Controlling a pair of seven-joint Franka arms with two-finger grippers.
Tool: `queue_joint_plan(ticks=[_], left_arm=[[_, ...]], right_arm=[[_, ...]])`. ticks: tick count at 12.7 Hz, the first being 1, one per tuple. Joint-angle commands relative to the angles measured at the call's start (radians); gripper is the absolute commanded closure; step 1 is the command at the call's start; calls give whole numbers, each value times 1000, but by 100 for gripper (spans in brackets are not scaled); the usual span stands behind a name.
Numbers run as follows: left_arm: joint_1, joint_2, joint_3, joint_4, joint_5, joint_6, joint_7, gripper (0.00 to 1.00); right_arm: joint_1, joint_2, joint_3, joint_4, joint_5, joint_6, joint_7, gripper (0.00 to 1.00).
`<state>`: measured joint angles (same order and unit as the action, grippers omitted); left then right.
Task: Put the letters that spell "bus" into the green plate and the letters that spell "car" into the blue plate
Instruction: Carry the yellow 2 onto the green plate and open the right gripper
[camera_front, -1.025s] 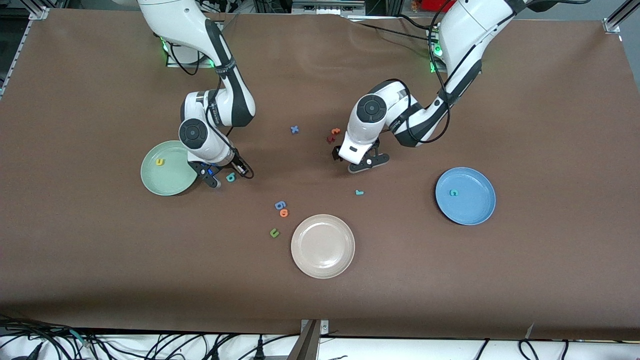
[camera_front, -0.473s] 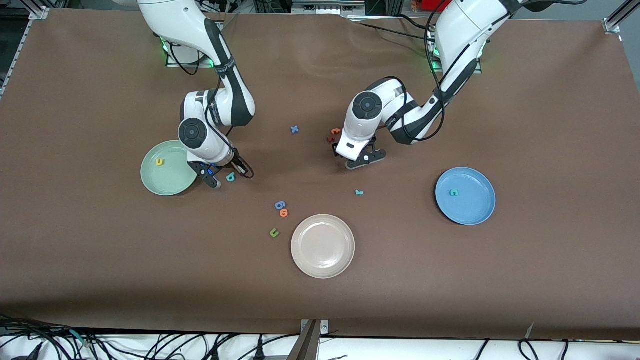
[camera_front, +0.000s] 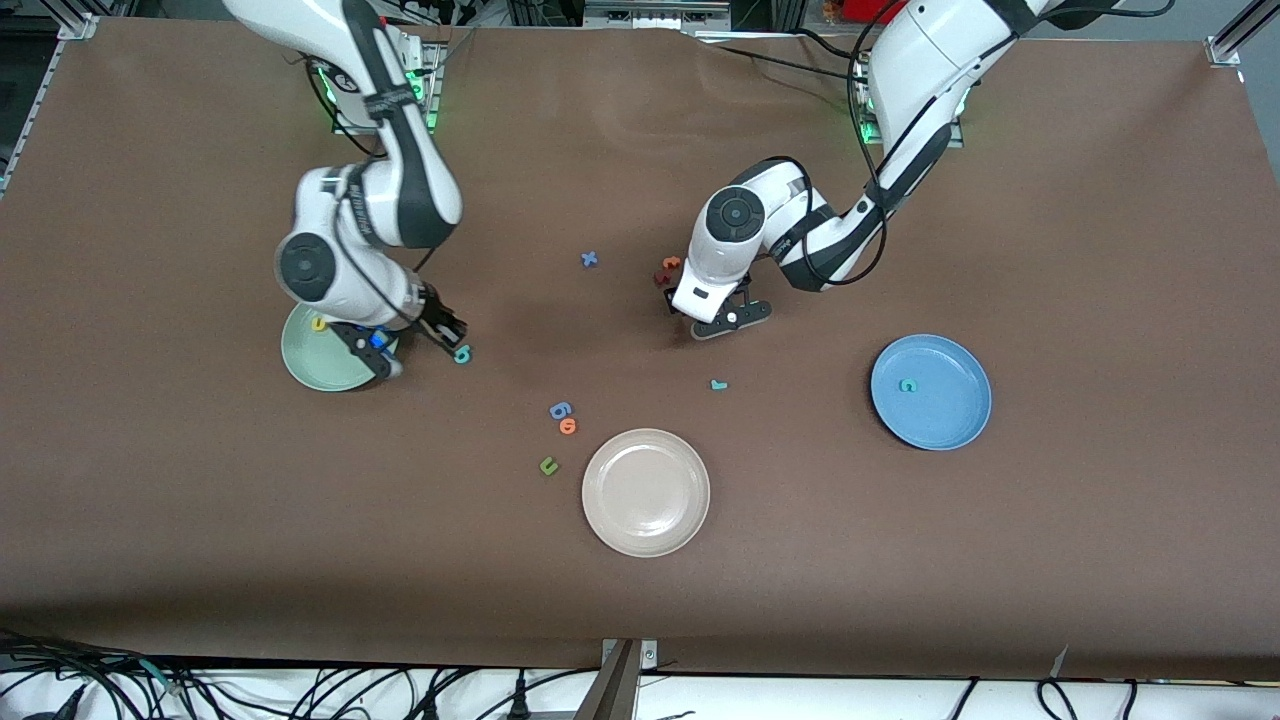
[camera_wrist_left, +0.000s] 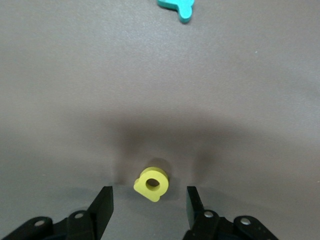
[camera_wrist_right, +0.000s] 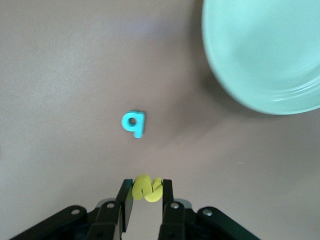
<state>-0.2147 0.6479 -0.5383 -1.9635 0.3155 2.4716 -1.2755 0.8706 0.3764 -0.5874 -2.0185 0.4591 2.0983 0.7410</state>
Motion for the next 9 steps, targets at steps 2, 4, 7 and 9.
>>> queue_joint_plan(ticks=[2,4,7,9], left_arm=[[-2,10,1,-2,54,23,-39,38],[-2,10,1,-3,54,23,-39,42],[-3,12,1,-3,54,23,-39,47],[-3,13,1,-5,54,23,-39,50]], right_arm=[[1,-34,-136,-9,-59,-101,-248,100],[-1,-24,-178,-55,-57,-87,-363,100],[-2,19,-190,-156,-54,44,-478,100],[-5,41,-189,-229,-51,178,-537,100]])
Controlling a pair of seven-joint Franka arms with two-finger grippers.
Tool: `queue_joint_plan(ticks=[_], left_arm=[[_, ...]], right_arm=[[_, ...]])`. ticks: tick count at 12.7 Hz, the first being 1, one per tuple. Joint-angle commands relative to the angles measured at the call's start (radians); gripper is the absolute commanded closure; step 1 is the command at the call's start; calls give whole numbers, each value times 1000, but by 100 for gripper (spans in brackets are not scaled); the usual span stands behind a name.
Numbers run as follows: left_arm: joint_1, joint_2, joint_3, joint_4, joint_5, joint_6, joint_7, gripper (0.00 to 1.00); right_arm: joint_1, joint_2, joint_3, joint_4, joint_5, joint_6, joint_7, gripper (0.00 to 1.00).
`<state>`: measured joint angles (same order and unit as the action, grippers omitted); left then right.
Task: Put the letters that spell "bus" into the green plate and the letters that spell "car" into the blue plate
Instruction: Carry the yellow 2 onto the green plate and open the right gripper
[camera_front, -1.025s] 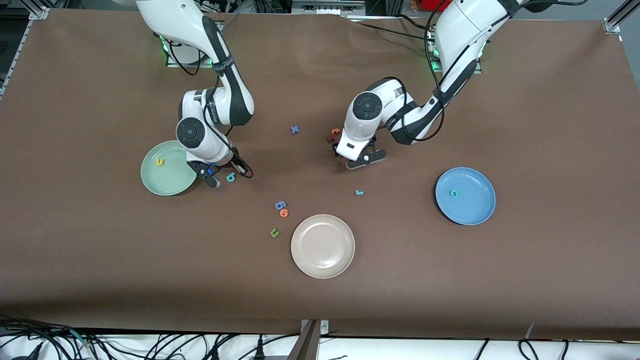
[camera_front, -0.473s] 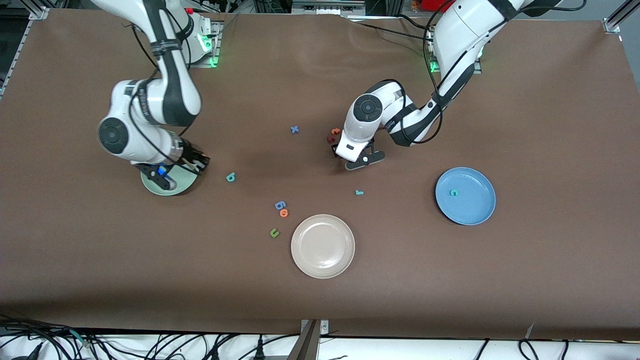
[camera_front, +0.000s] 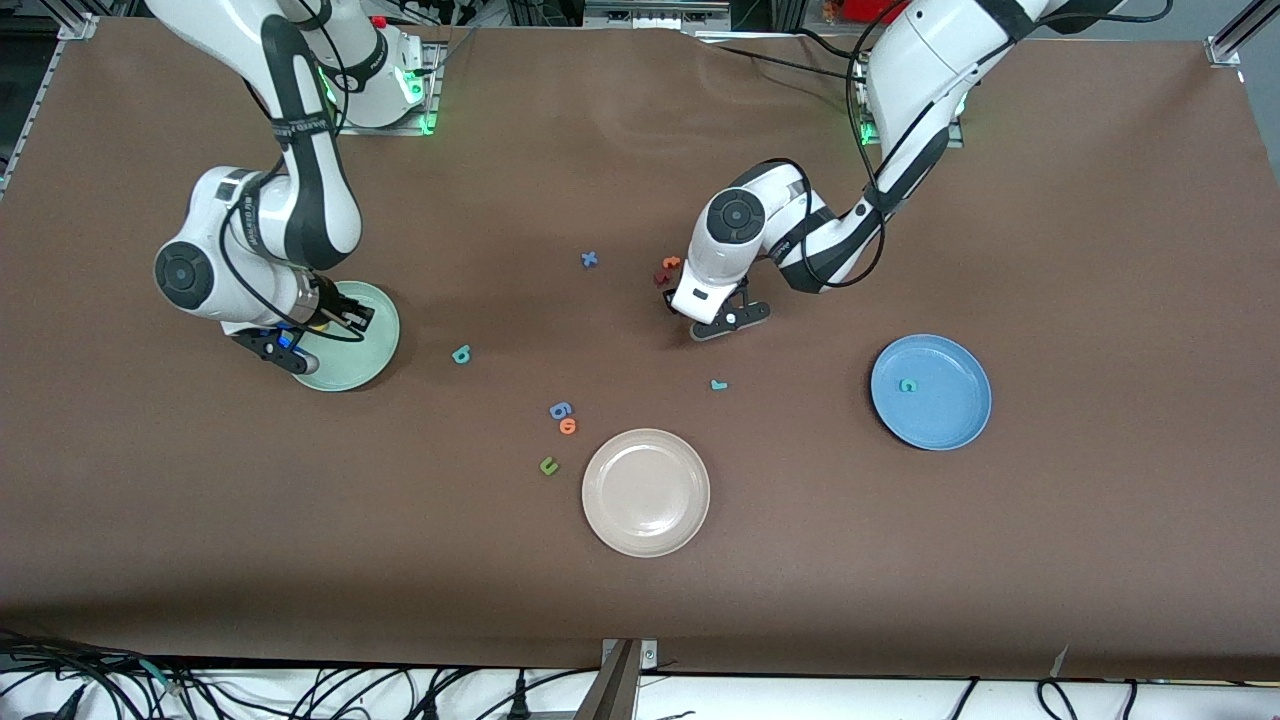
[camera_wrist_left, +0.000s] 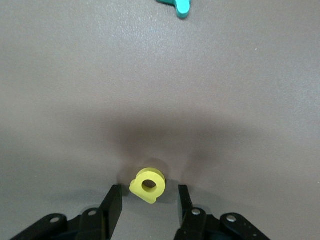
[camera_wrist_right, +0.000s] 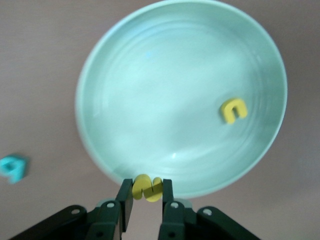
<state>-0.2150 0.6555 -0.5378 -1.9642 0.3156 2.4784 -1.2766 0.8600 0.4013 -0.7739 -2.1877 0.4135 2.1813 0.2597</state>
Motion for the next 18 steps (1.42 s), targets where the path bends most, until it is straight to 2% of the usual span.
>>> queue_joint_plan(ticks=[1,3,6,7,9,10,11,14,18], left_arm=[[-3,10,1,-4,54,16,-38,50],[-3,15,1,-4,54,16,-38,52],[-3,16,2,-4,54,16,-38,58],[-3,16,2,-4,54,16,-38,61],[-3,16,4,-4,54,16,-37,68],[-1,16,4,-2,54,16,-37,69],[-3,16,5,-4,54,16,-37,70],[-1,16,5,-2,54,16,-37,72],[-1,16,5,-2,54,8,-37,77]], right_arm=[[-1,36,-2,-60,-1,103,-83,100],[-47,63,-1,-58,7,110,-147,100],[-59,92,4,-58,73,109,-209,99],[-59,97,4,-58,91,109,-217,85],[-58,96,5,-57,93,107,-218,28],[-58,94,5,-53,94,106,-218,7],[-58,87,4,-50,94,97,-217,1],[-47,35,5,-14,93,49,-182,1],[-7,1,7,89,93,-3,-152,1]])
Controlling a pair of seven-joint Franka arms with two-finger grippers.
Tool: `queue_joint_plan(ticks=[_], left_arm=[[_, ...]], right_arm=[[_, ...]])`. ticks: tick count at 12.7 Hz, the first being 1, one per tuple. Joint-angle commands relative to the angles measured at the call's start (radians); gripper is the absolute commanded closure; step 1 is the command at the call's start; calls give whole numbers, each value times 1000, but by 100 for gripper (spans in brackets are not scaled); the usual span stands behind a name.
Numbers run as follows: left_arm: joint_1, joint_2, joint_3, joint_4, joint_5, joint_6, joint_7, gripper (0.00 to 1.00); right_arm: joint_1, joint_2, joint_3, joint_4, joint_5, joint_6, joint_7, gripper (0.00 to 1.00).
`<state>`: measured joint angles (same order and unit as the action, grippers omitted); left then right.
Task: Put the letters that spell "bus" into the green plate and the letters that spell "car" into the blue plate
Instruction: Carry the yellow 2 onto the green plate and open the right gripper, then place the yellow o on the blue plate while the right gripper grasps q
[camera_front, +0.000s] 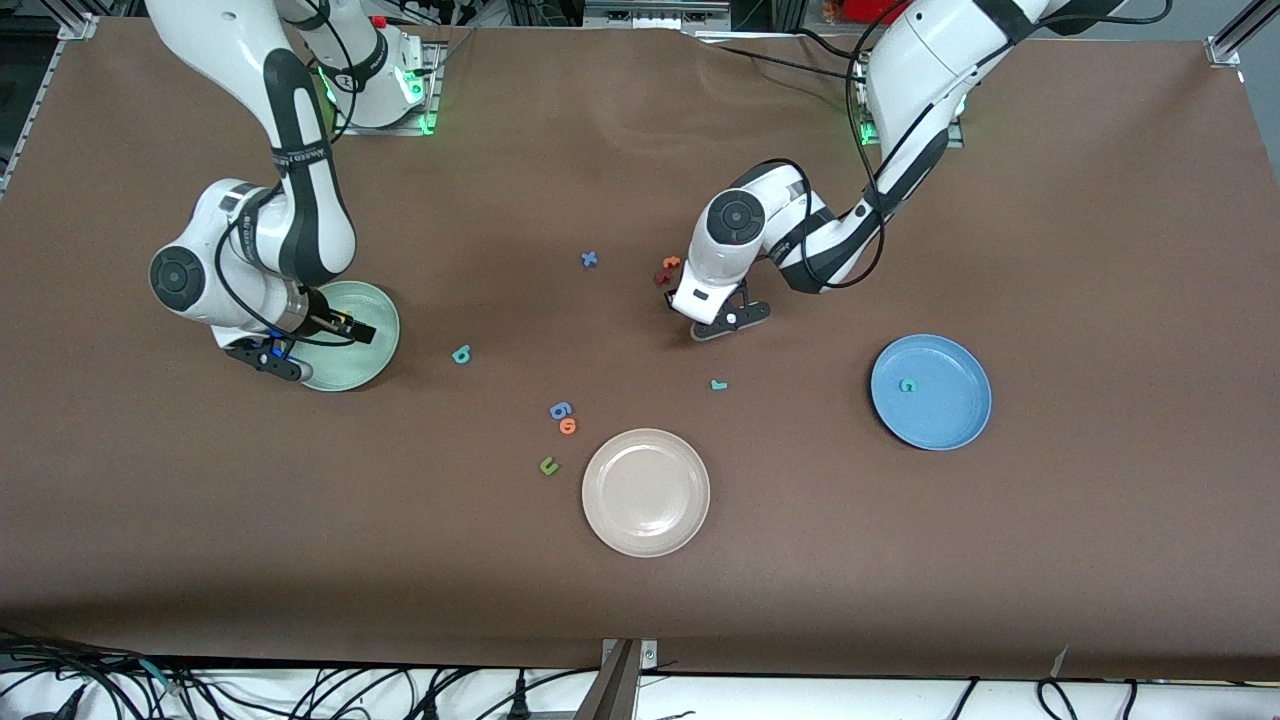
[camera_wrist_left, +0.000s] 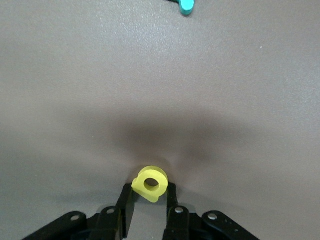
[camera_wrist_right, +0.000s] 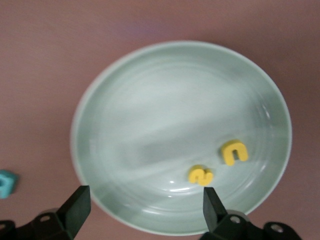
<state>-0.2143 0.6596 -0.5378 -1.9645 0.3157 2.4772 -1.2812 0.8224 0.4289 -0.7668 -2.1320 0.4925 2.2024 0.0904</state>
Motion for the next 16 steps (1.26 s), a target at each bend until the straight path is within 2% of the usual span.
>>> queue_joint_plan(ticks=[1,4,7,9,12,14,16], left_arm=[[-2,11,6,-2,54,5,-30,78],[12,0,4,32,54,-70,-20,80],[39,-3,4,97,54,-240,64,81],[93,-23,2,122,52,-384,165,81],[185,-60,1,130,52,-515,319,83],[260,-90,1,131,51,-558,467,83],[346,-106,1,133,51,-595,647,83]], right_arm=[[52,-25,0,56,14,-24,58,0],[122,5,9,92,14,-15,293,0],[141,82,26,141,27,-10,435,1],[141,116,47,147,133,2,508,1],[144,168,49,147,272,17,517,1],[167,211,49,146,328,46,520,1],[201,237,49,142,336,60,569,1]])
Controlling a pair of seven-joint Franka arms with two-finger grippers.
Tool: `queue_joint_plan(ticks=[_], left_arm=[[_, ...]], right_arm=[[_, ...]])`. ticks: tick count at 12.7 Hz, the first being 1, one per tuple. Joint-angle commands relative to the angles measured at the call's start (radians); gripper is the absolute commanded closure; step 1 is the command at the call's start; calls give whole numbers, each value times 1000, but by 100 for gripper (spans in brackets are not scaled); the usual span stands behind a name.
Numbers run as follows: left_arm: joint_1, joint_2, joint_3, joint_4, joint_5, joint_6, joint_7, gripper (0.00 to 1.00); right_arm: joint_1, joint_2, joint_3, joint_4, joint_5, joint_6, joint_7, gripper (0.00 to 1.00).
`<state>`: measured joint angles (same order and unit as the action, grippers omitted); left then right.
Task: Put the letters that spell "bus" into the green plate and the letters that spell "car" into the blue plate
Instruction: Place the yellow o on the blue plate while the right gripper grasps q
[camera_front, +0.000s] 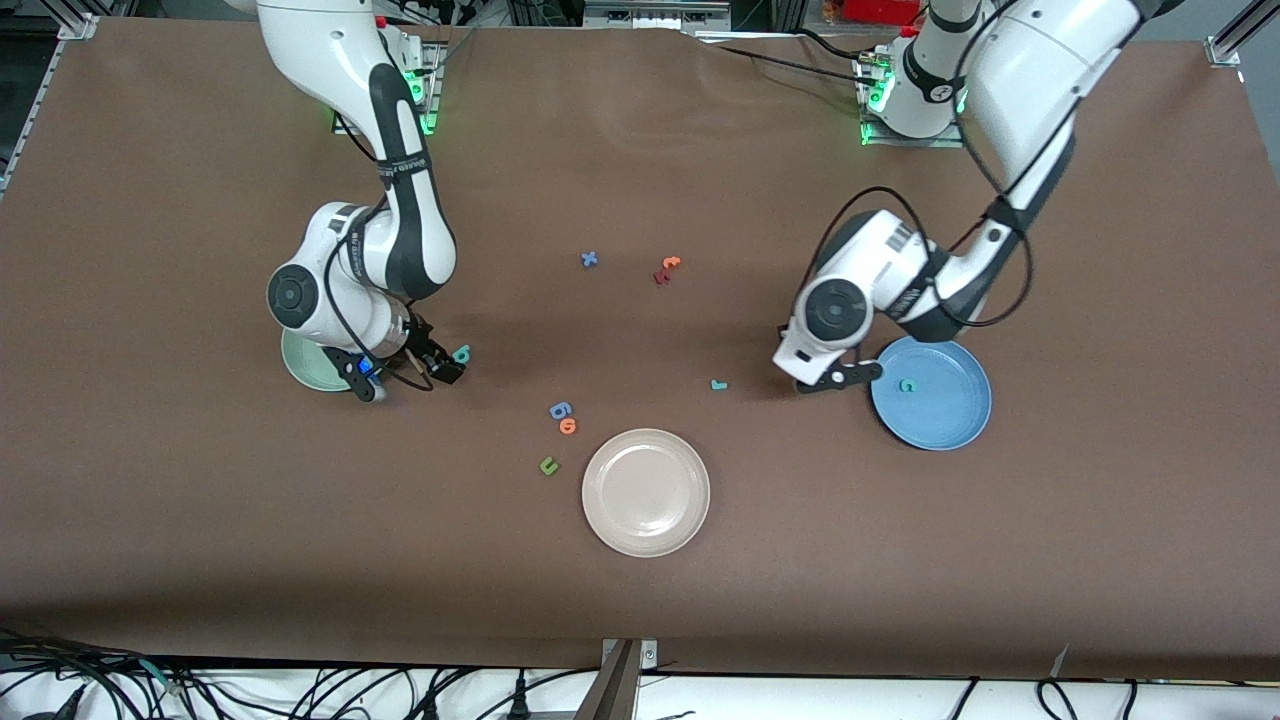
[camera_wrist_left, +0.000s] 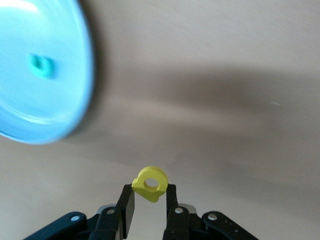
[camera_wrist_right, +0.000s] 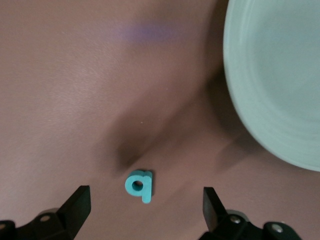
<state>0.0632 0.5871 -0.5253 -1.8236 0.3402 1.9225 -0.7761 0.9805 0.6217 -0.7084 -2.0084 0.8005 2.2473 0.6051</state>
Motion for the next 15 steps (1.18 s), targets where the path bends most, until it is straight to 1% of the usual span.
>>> queue_joint_plan(ticks=[1,3,4,5,6,7,8,9,11,12,13,14,15], left_arm=[[110,-33,-12,-8,26,-42,237,83],[194,-29,-12,4,26,-40,419,83],[222,-18,-10,24,29,-36,483,83],[236,9,-7,53,31,-31,533,83],[250,34,1,87,31,-30,576,78],[256,54,10,101,39,-23,625,37],[256,60,10,102,57,-4,643,0],[257,57,8,102,51,-2,638,0],[251,54,4,106,33,-3,630,0],[244,54,2,107,-11,-2,599,0],[233,54,-2,109,-64,7,533,0],[201,56,-2,115,-85,42,475,0],[166,59,-2,119,-110,82,412,0]], right_arm=[[55,46,-10,19,28,21,80,1],[66,58,-10,13,28,47,93,1],[70,71,-10,11,28,55,91,5],[73,81,-10,8,28,66,91,6],[75,81,-10,1,28,78,90,8],[75,81,-10,-3,29,81,87,13],[75,81,-10,-4,28,81,85,19],[75,81,-10,-4,28,81,84,29],[75,81,-10,-4,28,78,70,53],[75,81,-10,-4,28,77,62,57],[75,81,-10,-4,28,77,62,57],[75,79,-10,-4,28,77,62,63],[75,79,-10,-4,28,74,61,74]])
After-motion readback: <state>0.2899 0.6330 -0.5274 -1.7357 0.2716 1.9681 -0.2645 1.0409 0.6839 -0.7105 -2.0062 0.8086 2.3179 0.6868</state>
